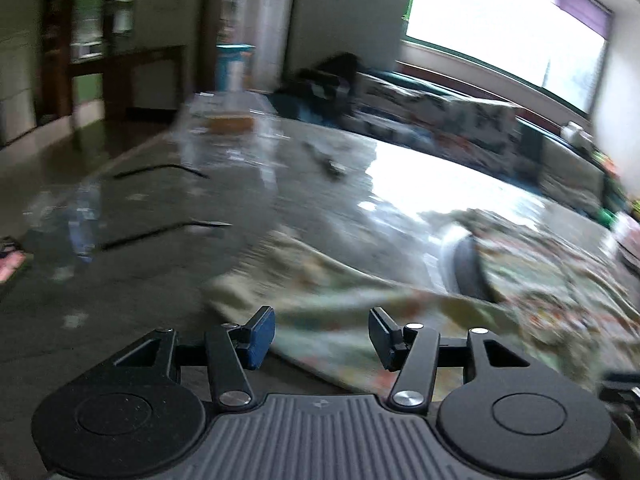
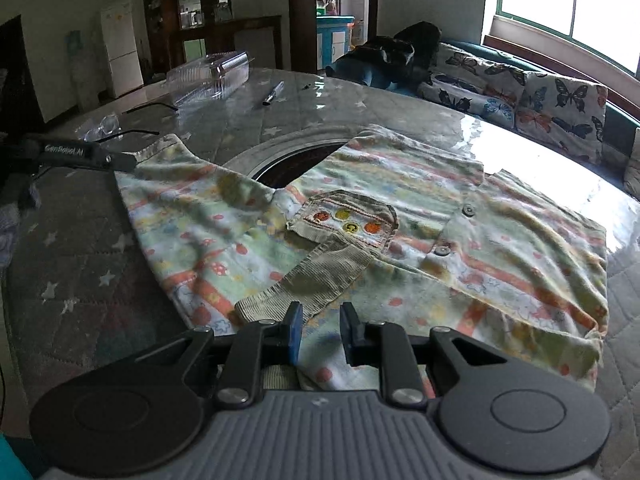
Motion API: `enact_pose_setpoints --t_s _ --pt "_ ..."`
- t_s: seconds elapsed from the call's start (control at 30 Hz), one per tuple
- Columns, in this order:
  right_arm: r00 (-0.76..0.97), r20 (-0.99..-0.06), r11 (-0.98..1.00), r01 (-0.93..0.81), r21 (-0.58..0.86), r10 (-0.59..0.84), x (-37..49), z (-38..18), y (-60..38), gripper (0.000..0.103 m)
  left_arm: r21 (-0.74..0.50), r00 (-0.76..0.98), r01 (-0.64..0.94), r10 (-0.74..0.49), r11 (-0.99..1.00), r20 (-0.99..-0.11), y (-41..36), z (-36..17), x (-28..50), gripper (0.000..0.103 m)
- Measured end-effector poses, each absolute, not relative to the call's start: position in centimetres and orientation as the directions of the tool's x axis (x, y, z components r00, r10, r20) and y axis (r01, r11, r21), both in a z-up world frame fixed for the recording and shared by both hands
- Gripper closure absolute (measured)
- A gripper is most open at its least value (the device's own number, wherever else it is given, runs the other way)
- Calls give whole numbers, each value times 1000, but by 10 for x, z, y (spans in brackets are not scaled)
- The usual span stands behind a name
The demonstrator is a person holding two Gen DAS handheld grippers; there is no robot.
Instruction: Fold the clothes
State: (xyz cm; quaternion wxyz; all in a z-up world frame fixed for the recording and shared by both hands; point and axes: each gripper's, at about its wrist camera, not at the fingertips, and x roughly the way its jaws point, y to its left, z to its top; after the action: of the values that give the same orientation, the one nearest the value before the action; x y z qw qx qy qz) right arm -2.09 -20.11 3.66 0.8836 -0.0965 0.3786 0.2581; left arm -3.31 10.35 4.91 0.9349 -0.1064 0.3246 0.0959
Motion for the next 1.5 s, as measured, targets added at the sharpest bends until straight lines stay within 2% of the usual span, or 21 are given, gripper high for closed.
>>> enact_pose_setpoints --t_s 0.17,0.2,0.27,0.43,0.53,0.6,0.77,0.9,1.1,1.23,1.5 --pt "586 -715 858 -513 38 382 -22 38 -205 83 -137 747 -371 208 918 -632 133 44 -25 50" --pt "587 -714 858 -512 39 382 -23 38 -206 83 -126 738 -389 227 912 -635 136 42 -22 56" --pt "588 -712 859 -510 43 384 -24 39 -206 83 -129 726 -403 231 906 -647 142 37 -19 61" --pt "591 -706 862 -504 54 391 -26 40 -208 83 -129 709 -419 235 899 -665 150 28 -15 66" --pt "590 -707 865 -498 61 390 -26 39 -208 83 -120 716 -414 242 902 -655 149 27 -15 76" --pt "590 -707 867 -494 66 390 -26 38 -208 83 -122 720 -408 237 905 -652 150 27 -13 87" --pt "605 -693 876 -477 79 392 -29 41 -213 83 -159 743 -390 208 907 -636 150 32 -15 96" --pt "626 -675 884 -460 85 391 -32 46 -220 83 -251 795 -326 121 911 -595 136 55 -22 97" --pt "659 -655 908 -407 102 369 -34 50 -238 83 -334 848 -99 -96 937 -521 74 94 -28 97" --pt "687 -639 925 -362 111 346 -38 52 -256 83 -393 814 84 -291 916 -503 18 105 -22 97" --pt "738 -617 960 -244 134 273 -46 59 -302 83 -486 694 312 -545 817 -470 -70 101 -12 97"
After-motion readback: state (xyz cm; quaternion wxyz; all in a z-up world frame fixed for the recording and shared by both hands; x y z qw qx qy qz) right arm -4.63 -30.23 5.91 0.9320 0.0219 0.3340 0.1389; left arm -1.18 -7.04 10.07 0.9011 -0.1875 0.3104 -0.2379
